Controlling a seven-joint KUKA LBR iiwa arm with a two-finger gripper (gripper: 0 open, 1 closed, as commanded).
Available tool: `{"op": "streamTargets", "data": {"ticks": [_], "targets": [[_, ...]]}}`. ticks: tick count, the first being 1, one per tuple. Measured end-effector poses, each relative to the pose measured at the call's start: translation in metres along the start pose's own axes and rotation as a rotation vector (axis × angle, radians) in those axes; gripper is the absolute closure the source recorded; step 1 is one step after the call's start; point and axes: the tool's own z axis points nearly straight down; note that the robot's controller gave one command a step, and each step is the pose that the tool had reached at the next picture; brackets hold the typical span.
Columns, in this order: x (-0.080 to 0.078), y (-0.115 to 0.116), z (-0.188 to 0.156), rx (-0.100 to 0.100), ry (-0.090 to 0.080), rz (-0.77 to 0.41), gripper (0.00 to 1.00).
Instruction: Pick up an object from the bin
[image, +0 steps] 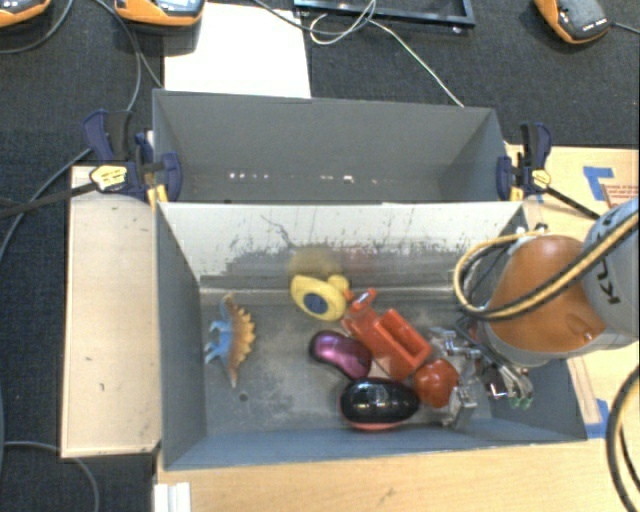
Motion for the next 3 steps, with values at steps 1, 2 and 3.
{"op": "streamTargets", "data": {"ticks": [1, 2, 3], "targets": [[-0.007, 0.020, 0.001, 0.005, -0.004, -0.693, 0.00], [-0.003, 0.007, 0.002, 0.000, 0.000, -0.359, 1.00], [-0.003, 0.007, 0.002, 0.000, 0.000, -0.360, 1.00]]}}
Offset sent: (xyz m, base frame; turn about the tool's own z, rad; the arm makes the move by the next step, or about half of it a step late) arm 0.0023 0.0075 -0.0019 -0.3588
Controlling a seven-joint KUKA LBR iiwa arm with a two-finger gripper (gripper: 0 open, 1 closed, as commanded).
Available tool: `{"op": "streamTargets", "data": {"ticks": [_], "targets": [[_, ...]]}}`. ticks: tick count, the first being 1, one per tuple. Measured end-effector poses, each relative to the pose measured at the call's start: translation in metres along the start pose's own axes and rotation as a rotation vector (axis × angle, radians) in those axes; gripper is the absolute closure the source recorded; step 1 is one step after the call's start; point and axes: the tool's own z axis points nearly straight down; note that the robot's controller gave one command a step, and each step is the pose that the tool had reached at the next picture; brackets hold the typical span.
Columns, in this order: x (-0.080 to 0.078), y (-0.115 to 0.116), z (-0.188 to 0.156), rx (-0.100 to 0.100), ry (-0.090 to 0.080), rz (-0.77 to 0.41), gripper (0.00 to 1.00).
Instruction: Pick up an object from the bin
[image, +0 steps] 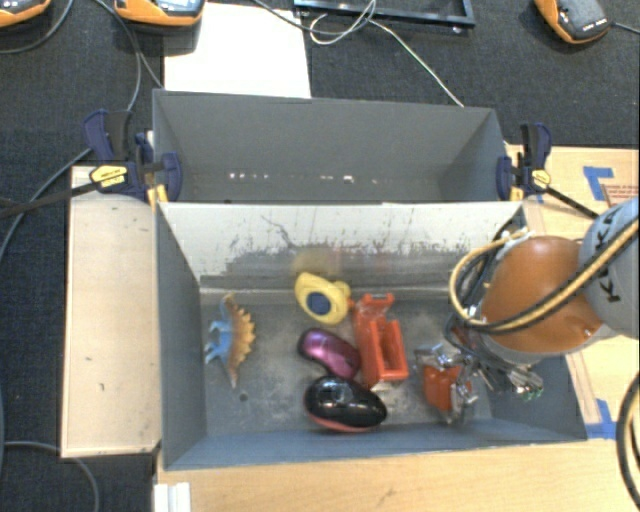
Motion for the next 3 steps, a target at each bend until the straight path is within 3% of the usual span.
{"op": "streamTargets", "data": {"ticks": [1, 3], "targets": [[0.000, 0.000, -0.002, -0.001, 0.000, 0.000, 1.00], [0.001, 0.001, -0.040, -0.003, 0.004, 0.002, 1.00]]}}
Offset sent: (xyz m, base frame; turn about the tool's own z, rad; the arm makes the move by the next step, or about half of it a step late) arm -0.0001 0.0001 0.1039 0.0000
